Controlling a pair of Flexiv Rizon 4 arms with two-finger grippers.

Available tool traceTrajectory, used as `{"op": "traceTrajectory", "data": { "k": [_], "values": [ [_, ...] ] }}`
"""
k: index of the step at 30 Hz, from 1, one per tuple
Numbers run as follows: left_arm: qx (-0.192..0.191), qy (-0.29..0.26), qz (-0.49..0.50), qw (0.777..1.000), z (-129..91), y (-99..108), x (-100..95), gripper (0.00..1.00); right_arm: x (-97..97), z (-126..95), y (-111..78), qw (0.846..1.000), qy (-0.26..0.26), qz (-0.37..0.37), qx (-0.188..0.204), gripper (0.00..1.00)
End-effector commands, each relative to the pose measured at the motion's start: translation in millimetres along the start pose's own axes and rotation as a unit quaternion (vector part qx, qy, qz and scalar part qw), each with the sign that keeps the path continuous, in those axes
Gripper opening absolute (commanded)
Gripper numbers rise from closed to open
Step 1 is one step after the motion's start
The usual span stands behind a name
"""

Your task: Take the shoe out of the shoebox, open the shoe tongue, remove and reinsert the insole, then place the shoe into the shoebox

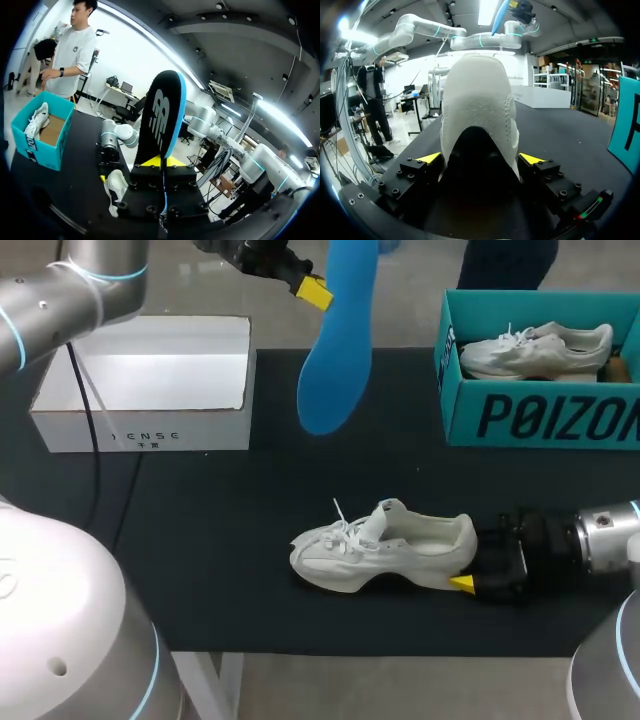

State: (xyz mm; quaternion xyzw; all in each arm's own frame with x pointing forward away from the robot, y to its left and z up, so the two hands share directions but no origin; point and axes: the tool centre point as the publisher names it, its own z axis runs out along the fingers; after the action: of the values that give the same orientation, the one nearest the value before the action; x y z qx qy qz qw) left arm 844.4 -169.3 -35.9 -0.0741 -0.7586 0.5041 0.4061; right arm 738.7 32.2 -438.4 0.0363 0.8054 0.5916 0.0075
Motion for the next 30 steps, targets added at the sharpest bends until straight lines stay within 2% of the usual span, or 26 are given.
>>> {"op": "traceTrajectory", "data": {
  "k": [1, 5, 10, 15, 18, 20, 23, 28, 30],
  "values": [
    [0.001, -0.003, 0.000, 1.000, 1, 1, 1.7, 0.00, 0.9, 3, -2.5, 1.000, -0.001, 0.000, 0.001, 1.00],
    [0.001, -0.003, 0.000, 1.000, 1, 1, 1.7, 0.00, 0.9, 3, -2.5, 1.000, -0.001, 0.000, 0.001, 1.00],
    [0.001, -0.003, 0.000, 1.000, 1, 1, 1.7, 0.00, 6.7, -13, 3.1, 1.000, 0.000, -0.004, 0.009, 1.00],
    [0.001, -0.003, 0.000, 1.000, 1, 1, 1.7, 0.00, 15.9, -28, 14.5, 1.000, 0.009, -0.005, 0.001, 1.00],
    [0.001, -0.003, 0.000, 1.000, 1, 1, 1.7, 0.00, 21.3, -38, 24.0, 1.000, 0.019, 0.002, 0.011, 1.00],
    [0.001, -0.003, 0.000, 1.000, 1, 1, 1.7, 0.00, 25.7, -48, 30.0, 0.999, 0.018, 0.008, 0.034, 1.00],
    [0.001, -0.003, 0.000, 1.000, 1, 1, 1.7, 0.00, 32.4, -61, 41.8, 0.994, 0.009, 0.042, 0.098, 1.00],
    [0.001, -0.003, 0.000, 1.000, 1, 1, 1.7, 0.00, 41.9, -82, 58.8, 0.979, -0.011, 0.079, 0.190, 1.00],
    [0.001, -0.003, 0.000, 1.000, 1, 1, 1.7, 0.00, 43.3, -87, 62.9, 0.973, -0.012, 0.085, 0.213, 1.00]
  ]
}}
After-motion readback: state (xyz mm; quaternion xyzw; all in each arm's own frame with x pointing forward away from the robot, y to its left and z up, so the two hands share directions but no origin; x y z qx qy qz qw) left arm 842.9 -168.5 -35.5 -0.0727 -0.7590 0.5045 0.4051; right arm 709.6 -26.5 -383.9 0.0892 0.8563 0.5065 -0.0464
